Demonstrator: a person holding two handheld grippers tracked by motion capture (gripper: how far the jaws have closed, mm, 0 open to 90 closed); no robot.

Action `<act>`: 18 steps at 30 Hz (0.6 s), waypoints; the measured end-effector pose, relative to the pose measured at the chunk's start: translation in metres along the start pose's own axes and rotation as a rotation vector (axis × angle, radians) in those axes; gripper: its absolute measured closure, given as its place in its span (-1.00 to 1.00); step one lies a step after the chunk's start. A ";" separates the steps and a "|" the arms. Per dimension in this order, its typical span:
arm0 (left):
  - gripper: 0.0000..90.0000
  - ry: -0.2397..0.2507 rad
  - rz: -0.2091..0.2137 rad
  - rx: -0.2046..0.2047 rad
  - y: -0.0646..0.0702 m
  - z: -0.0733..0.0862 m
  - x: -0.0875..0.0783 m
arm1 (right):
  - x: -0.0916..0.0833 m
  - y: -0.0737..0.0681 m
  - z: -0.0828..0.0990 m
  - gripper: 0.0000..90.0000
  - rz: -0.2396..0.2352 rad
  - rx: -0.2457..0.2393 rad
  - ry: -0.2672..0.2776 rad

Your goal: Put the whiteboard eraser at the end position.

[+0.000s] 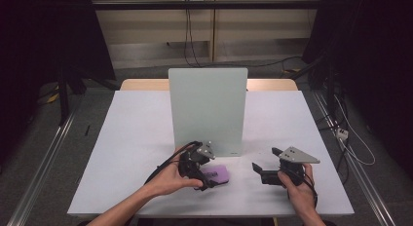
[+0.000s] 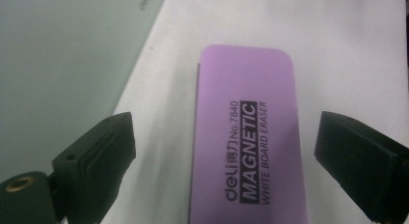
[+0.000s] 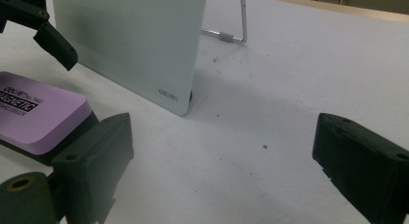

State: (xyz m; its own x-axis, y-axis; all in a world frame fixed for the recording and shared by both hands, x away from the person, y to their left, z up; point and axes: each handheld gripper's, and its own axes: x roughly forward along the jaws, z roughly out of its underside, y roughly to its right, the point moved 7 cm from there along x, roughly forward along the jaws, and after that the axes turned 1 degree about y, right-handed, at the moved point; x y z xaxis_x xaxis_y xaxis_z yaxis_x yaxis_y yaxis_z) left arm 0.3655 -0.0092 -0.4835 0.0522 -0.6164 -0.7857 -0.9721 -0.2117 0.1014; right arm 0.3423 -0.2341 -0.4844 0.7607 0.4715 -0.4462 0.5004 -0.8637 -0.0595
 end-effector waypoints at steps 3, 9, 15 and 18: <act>-0.84 0.041 -0.046 -0.038 -0.005 -0.002 -0.006 | 0.000 0.000 0.000 -0.84 0.002 -0.002 0.000; -0.85 0.144 -0.085 -0.069 -0.010 -0.008 -0.026 | 0.001 0.000 0.000 -0.85 -0.001 -0.001 -0.004; -0.85 0.204 -0.173 -0.088 -0.022 -0.004 -0.046 | 0.001 -0.001 0.000 -0.85 -0.004 -0.004 -0.004; -0.85 0.261 -0.222 -0.113 -0.029 0.001 -0.055 | 0.001 0.000 0.001 -0.85 -0.002 -0.002 -0.003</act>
State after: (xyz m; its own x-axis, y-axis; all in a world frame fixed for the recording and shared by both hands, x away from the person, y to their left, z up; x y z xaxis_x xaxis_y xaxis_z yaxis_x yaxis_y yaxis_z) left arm 0.3909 0.0319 -0.4441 0.3299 -0.7160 -0.6152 -0.8999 -0.4354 0.0241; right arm 0.3424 -0.2335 -0.4851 0.7582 0.4727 -0.4492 0.5028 -0.8624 -0.0588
